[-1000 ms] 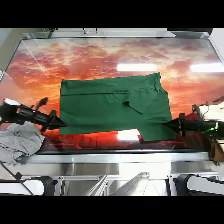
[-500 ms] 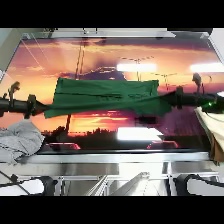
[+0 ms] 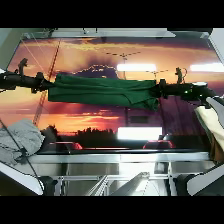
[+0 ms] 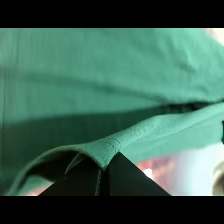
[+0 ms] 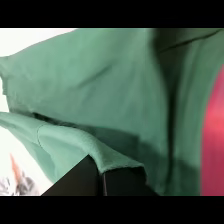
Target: Fold the shirts.
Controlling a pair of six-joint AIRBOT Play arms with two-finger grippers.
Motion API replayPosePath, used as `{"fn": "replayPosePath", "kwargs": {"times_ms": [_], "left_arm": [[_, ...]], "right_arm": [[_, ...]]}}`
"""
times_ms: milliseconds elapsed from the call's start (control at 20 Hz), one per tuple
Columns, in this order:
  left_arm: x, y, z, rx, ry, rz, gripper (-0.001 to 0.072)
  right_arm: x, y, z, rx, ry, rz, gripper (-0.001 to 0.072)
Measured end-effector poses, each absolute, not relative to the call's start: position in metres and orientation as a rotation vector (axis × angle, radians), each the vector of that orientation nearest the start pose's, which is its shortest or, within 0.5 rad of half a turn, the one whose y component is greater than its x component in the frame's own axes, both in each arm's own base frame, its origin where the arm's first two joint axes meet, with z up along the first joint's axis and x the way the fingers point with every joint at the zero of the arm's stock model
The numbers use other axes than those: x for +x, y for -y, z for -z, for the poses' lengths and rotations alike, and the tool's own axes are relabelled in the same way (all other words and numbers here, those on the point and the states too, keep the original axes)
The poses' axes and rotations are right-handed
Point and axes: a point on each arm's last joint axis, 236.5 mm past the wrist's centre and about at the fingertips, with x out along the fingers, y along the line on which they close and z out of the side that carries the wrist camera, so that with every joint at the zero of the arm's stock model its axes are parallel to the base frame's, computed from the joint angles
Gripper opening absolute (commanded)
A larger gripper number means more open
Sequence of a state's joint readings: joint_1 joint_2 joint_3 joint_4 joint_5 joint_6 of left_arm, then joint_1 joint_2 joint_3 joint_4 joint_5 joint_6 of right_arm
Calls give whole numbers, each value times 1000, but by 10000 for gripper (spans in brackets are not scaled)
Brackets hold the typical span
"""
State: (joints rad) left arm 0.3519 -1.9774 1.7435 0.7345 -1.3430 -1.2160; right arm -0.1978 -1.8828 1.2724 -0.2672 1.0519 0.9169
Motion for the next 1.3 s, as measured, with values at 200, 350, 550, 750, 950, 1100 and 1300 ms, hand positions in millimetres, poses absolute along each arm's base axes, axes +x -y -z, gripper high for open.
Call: {"fn": "replayPosePath", "kwargs": {"times_ms": [200,350,550,750,950,1100,1300], "left_arm": [[553,-2,65,-696,-1200,454,14],[565,8,75,-680,-1202,473,484],[570,1,76,-683,-1192,458,708],[565,-32,50,-721,-1165,412,708],[556,-46,10,-722,-1127,405,706],[551,-25,-5,-701,-1137,436,435],[550,38,-11,-637,-1166,526,100]], "right_arm": [[515,-105,83,954,-1025,-534,20],[517,-107,85,946,-1019,-534,20],[517,-105,83,941,-1011,-550,422],[520,-75,52,952,-966,-607,589],[509,-18,52,926,-1016,-526,698],[491,-12,80,919,-1143,-480,698],[486,-64,92,999,-1228,-561,694]]}}
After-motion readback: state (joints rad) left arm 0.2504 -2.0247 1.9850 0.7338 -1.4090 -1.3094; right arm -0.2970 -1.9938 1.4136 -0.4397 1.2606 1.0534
